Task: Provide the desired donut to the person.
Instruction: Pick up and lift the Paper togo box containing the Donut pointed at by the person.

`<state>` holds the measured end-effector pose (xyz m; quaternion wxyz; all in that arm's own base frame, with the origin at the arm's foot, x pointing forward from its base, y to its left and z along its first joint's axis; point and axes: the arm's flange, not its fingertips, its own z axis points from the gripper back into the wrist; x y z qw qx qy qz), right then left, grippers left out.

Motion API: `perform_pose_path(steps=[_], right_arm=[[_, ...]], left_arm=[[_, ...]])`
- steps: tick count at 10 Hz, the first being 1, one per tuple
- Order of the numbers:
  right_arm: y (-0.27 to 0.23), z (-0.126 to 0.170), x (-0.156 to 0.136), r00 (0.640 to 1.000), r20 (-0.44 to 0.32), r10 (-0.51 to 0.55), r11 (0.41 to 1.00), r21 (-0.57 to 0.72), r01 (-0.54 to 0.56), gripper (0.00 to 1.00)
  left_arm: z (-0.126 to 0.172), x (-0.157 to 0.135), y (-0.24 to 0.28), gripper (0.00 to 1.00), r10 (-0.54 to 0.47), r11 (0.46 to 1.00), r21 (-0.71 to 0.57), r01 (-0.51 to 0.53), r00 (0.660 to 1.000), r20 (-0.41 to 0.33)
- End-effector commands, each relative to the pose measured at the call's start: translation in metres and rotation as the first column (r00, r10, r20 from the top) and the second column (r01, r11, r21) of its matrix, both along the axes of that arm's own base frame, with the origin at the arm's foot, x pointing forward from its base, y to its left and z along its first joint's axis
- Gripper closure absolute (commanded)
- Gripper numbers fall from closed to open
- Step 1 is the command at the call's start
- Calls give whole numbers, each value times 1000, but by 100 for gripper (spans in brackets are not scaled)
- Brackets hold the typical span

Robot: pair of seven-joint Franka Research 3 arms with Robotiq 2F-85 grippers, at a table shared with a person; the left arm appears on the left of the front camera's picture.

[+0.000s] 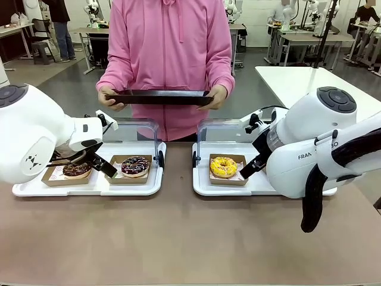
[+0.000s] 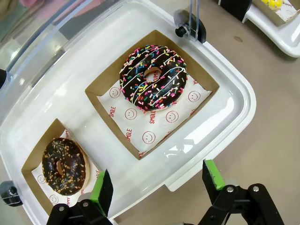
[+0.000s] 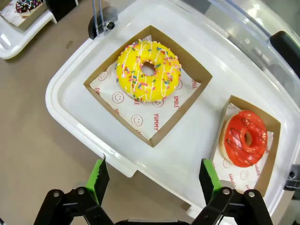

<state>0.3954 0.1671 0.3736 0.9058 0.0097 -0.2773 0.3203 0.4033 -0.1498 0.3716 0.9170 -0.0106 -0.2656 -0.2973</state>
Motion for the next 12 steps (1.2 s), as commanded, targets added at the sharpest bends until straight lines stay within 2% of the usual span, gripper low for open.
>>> perform_pose_path(steps=[1, 4, 6, 8, 10, 12], right_arm=[[0, 0, 0, 1000, 0, 0, 1000, 0, 0, 0], [0, 0, 0, 1000, 0, 0, 1000, 0, 0, 0], [-50, 45, -8, 998, -6, 57, 998, 14, -57, 0], [-104, 84, -28, 984, 21, 175, 982, 74, -176, 0], [-140, 106, -46, 963, 75, 258, 953, 142, -266, 0], [-169, 122, -63, 939, 131, 317, 921, 195, -338, 0]], left_arm=[[0, 0, 0, 0, 0, 1000, 0, 0, 1000, 0], [0, 0, 0, 0, 0, 1000, 0, 0, 1000, 0], [35, -22, 20, 0, -22, 999, -43, 20, 999, -30], [63, -52, 42, 0, -97, 992, -86, 92, 993, -62], [84, -87, 64, 0, -163, 981, -117, 156, 986, -48], [101, -120, 95, 0, -201, 969, -143, 204, 979, 35]])
